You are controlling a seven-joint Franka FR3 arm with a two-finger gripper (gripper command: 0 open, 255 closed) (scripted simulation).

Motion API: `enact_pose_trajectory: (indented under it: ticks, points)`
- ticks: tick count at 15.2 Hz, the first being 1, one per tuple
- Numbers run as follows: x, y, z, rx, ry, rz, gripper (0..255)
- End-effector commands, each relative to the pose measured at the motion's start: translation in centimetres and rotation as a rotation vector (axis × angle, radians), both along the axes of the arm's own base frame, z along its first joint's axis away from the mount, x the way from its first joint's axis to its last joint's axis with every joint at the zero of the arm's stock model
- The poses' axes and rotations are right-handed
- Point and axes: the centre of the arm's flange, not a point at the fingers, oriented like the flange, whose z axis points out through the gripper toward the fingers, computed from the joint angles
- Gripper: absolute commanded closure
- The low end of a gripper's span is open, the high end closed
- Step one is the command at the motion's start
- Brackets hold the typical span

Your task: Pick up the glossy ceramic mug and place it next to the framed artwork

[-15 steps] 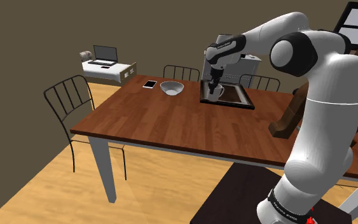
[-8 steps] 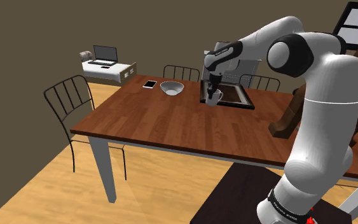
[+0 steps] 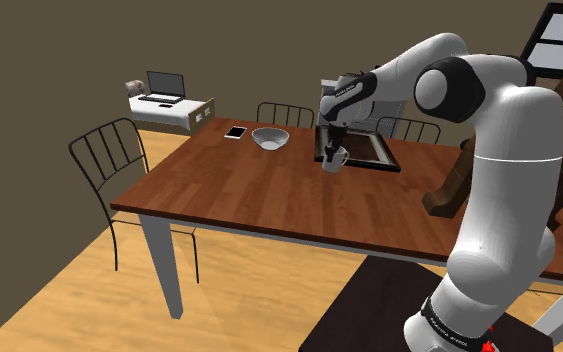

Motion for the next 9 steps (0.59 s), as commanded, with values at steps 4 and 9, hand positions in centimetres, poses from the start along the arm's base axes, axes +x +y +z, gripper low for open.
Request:
enact_pose_trajectory:
  ticks: [4,9]
  points:
    - [0.01,0.02,-0.01,0.0,-0.001,0.0,255]
    - [0.0,0.02,-0.01,0.0,-0.001,0.0,0]
